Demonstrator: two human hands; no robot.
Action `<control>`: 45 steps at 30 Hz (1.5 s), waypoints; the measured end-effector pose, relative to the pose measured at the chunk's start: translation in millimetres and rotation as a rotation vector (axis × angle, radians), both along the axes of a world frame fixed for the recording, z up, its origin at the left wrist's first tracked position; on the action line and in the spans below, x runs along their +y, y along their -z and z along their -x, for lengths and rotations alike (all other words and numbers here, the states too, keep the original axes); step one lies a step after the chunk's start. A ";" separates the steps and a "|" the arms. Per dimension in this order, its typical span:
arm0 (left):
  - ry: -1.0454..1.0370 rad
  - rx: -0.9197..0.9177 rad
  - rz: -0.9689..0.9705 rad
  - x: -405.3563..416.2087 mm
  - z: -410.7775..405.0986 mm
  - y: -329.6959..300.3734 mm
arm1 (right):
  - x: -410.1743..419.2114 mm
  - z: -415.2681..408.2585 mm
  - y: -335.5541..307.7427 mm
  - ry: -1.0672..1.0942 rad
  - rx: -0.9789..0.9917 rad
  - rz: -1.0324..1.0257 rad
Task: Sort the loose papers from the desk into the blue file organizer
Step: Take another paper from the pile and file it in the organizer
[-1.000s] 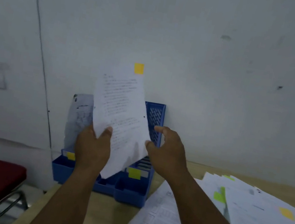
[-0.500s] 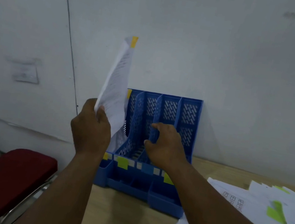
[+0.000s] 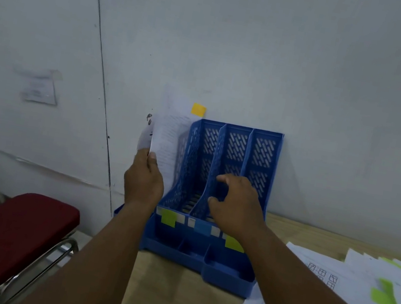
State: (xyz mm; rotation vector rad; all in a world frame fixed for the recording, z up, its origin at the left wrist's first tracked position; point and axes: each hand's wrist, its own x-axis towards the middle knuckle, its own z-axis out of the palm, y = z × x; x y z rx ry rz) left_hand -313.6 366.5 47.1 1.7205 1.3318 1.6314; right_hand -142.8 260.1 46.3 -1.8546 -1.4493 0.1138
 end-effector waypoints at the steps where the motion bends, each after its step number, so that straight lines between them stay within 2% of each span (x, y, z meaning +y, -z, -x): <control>1: -0.005 0.001 -0.004 5.3 -1.8 2.5 | -0.5 -1.7 0.7 -0.001 -0.001 -0.003; 3: -0.047 0.043 -0.023 13.5 -5.7 4.8 | -0.7 -4.6 1.2 -0.001 0.005 -0.009; 6: -0.173 0.214 -0.017 17.2 -6.9 3.3 | 0.3 -7.8 2.0 0.002 0.009 -0.018; 9: -0.141 0.407 0.057 18.8 -3.2 5.0 | 2.3 -10.8 3.7 0.003 0.013 -0.026; 12: -0.093 0.511 0.104 22.1 -0.9 8.9 | 3.9 -14.1 5.2 0.003 0.016 -0.031; 17: -0.076 0.451 0.157 24.2 2.9 14.2 | 2.8 -17.6 9.8 -0.004 0.014 -0.028; 24: -0.119 0.474 0.263 28.7 9.2 16.8 | -1.5 -19.9 13.0 -0.006 0.019 -0.028; 29: -0.125 0.386 0.136 10.1 4.5 19.9 | -10.9 -24.6 12.8 -0.002 0.015 -0.047; 35: -0.177 0.276 0.098 -26.6 -10.7 21.4 | -33.4 -30.1 12.2 0.016 0.023 -0.089; 41: -0.200 0.407 0.085 -68.0 -31.7 15.1 | -61.9 -38.1 6.5 0.040 0.046 -0.113; 45: -0.073 0.408 -0.045 -100.0 -51.4 12.4 | -89.4 -46.8 5.0 0.055 0.034 -0.137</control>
